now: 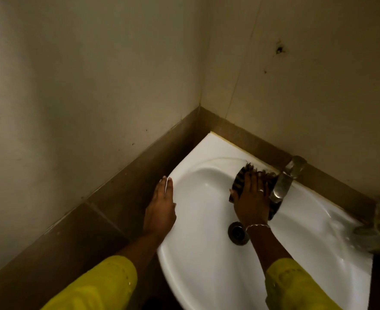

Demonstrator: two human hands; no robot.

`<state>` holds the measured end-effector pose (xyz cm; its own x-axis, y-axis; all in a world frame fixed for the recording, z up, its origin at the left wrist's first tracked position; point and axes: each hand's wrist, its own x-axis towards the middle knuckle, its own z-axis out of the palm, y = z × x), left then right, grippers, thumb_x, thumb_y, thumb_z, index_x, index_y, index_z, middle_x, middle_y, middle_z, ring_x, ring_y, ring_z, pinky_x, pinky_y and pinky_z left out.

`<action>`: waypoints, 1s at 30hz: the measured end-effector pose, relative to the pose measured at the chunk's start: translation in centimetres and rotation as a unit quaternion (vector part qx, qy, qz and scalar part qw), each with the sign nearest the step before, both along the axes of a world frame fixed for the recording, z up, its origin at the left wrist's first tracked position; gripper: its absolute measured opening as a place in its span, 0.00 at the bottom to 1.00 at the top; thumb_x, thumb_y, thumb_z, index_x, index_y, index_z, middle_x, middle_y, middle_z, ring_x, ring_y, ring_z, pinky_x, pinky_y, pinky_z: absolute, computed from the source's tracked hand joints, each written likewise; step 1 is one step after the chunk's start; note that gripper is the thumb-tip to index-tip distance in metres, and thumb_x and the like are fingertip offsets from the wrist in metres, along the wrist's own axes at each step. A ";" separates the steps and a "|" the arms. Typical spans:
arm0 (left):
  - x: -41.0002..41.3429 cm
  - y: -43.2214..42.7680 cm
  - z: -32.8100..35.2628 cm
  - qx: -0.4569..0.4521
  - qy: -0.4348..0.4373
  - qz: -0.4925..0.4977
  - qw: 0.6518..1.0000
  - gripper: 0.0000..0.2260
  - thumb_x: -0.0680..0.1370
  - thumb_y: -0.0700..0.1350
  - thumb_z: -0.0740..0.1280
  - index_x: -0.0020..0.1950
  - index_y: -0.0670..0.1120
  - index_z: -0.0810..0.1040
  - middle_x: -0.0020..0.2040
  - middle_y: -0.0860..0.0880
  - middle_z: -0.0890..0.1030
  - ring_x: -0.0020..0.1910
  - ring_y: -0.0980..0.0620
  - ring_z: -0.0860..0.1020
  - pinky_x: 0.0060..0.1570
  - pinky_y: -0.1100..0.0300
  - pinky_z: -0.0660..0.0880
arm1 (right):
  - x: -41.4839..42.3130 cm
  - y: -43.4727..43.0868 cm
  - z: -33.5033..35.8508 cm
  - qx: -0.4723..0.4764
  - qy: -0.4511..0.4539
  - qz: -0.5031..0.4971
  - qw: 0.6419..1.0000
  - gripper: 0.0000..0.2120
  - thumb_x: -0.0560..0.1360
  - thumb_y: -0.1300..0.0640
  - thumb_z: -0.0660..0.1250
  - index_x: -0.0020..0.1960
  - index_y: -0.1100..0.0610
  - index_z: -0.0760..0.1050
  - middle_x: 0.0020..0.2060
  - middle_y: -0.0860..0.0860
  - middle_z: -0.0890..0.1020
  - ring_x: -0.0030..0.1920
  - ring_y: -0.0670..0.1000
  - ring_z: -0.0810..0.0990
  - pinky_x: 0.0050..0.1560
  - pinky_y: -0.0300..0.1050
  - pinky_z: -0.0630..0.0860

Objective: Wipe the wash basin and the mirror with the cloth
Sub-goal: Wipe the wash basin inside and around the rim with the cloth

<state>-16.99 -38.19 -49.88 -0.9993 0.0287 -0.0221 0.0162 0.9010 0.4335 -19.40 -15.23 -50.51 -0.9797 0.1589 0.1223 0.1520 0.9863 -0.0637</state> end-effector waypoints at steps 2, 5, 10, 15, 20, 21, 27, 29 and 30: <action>0.1 0.0 0.1 0.005 0.001 0.002 1.000 0.30 0.79 0.41 0.60 0.75 0.44 0.45 0.77 0.46 0.47 0.76 0.48 0.49 0.69 0.58 0.61 | -1.5 0.3 0.6 -0.021 -0.004 -0.006 1.000 0.28 0.74 0.50 0.65 0.66 0.67 0.67 0.64 0.67 0.72 0.65 0.66 0.69 0.66 0.64 0.64; 0.1 0.0 0.3 -0.001 0.002 0.000 1.000 0.30 0.79 0.42 0.58 0.75 0.45 0.43 0.77 0.47 0.46 0.76 0.49 0.48 0.69 0.60 0.59 | -3.2 0.3 1.1 -0.039 -0.002 -0.011 0.999 0.27 0.73 0.50 0.67 0.64 0.68 0.69 0.62 0.68 0.72 0.63 0.68 0.70 0.62 0.65 0.66; 0.2 0.0 0.4 0.001 0.003 0.004 1.000 0.30 0.79 0.42 0.58 0.76 0.45 0.44 0.77 0.46 0.47 0.76 0.49 0.48 0.69 0.59 0.59 | -1.3 -0.1 0.2 0.015 0.007 -0.008 1.000 0.30 0.70 0.52 0.70 0.65 0.70 0.67 0.60 0.70 0.73 0.60 0.69 0.73 0.60 0.64 0.70; 0.2 0.1 0.7 0.015 0.002 0.001 1.000 0.30 0.79 0.41 0.59 0.75 0.45 0.45 0.77 0.46 0.48 0.76 0.49 0.49 0.70 0.59 0.58 | -0.9 -0.2 0.1 -0.006 -0.001 -0.017 1.000 0.33 0.74 0.42 0.55 0.66 0.69 0.66 0.62 0.70 0.71 0.62 0.69 0.71 0.61 0.64 0.67; 0.3 0.0 0.8 0.007 0.003 0.000 1.000 0.30 0.79 0.42 0.58 0.76 0.45 0.44 0.77 0.46 0.47 0.76 0.49 0.49 0.69 0.60 0.58 | -3.8 0.5 0.4 -0.063 0.015 -0.002 0.998 0.42 0.75 0.33 0.41 0.65 0.68 0.68 0.62 0.70 0.72 0.63 0.69 0.70 0.59 0.66 0.69; 0.3 0.0 0.8 0.005 0.004 0.000 1.000 0.30 0.79 0.42 0.58 0.76 0.45 0.45 0.77 0.46 0.47 0.76 0.49 0.49 0.69 0.60 0.58 | -4.0 0.6 0.3 -0.066 0.015 0.000 0.998 0.43 0.75 0.33 0.39 0.66 0.68 0.67 0.63 0.69 0.71 0.63 0.69 0.70 0.60 0.66 0.68; 0.3 0.0 0.6 0.000 -0.001 0.005 1.000 0.30 0.79 0.43 0.58 0.75 0.46 0.43 0.77 0.47 0.46 0.76 0.50 0.48 0.69 0.61 0.57 | -2.0 0.1 -0.5 -0.044 0.034 -0.011 0.998 0.39 0.76 0.37 0.39 0.67 0.67 0.66 0.63 0.69 0.71 0.62 0.69 0.71 0.61 0.66 0.67; 0.1 0.0 0.7 0.006 0.000 0.006 1.000 0.30 0.80 0.43 0.58 0.75 0.46 0.43 0.77 0.48 0.45 0.76 0.49 0.49 0.69 0.61 0.57 | -2.2 -0.1 -0.5 -0.046 0.032 -0.029 0.998 0.36 0.76 0.39 0.44 0.67 0.68 0.66 0.63 0.70 0.71 0.62 0.70 0.70 0.61 0.67 0.66; 0.2 0.0 0.7 0.005 -0.004 0.008 1.000 0.30 0.80 0.43 0.58 0.75 0.46 0.42 0.77 0.48 0.45 0.76 0.49 0.49 0.69 0.61 0.58 | -2.7 -0.5 -0.4 -0.052 0.032 -0.049 0.997 0.35 0.76 0.41 0.44 0.67 0.68 0.66 0.63 0.70 0.71 0.63 0.70 0.70 0.61 0.67 0.66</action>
<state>-16.83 -38.18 -49.22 -0.9995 0.0136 -0.0291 -0.0006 0.8971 0.4418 -22.11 -15.68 -50.91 -0.9499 0.2678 0.1613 0.2388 0.9546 -0.1783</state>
